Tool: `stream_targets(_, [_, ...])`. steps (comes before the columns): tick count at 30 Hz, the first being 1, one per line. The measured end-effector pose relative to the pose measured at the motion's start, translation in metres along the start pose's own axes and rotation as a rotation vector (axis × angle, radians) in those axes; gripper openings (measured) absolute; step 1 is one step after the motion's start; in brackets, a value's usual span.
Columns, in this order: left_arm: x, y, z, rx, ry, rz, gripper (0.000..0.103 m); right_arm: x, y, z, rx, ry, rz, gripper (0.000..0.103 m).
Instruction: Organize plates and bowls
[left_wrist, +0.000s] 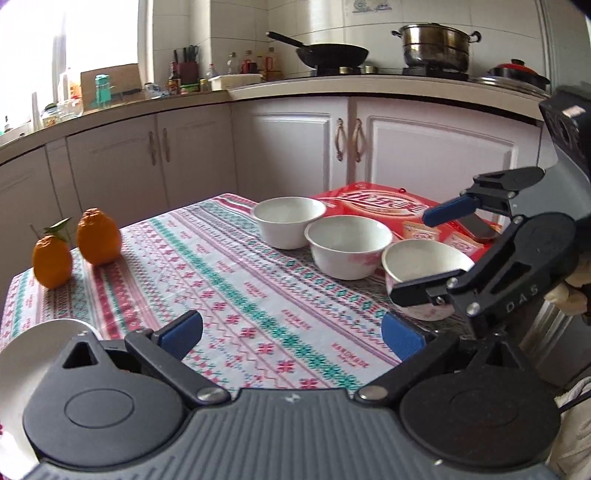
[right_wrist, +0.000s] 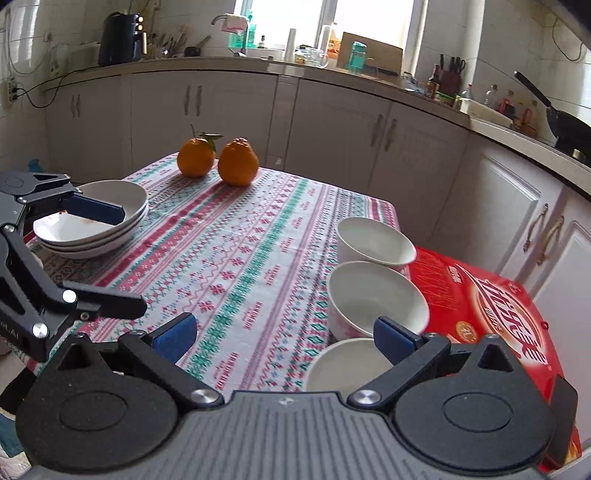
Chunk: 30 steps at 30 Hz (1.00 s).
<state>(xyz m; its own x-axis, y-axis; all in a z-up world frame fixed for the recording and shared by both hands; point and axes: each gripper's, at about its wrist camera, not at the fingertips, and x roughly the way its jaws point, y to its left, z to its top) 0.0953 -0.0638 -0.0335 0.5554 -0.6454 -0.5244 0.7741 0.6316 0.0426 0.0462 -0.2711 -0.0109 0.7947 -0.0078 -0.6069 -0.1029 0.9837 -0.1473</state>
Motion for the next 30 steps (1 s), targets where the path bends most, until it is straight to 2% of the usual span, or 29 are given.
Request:
stream_targets(6, [0.023, -0.037, -0.002, 0.026, 0.012, -0.07, 0.102, -0.008, -0.036, -0.02, 0.075, 0.023, -0.042, 0.103])
stream_targets(12, [0.048, -0.066, -0.003, 0.07, 0.042, -0.125, 0.102, -0.003, -0.063, -0.038, 0.156, 0.059, -0.023, 0.103])
stream_targets(23, [0.081, -0.099, 0.0, 0.102, 0.052, -0.141, 0.102, 0.009, -0.093, -0.049, 0.249, 0.093, 0.074, 0.102])
stream_targets(30, [0.086, -0.102, 0.0, 0.094, 0.057, -0.157, 0.099, 0.013, -0.111, -0.047, 0.304, 0.09, 0.104, 0.095])
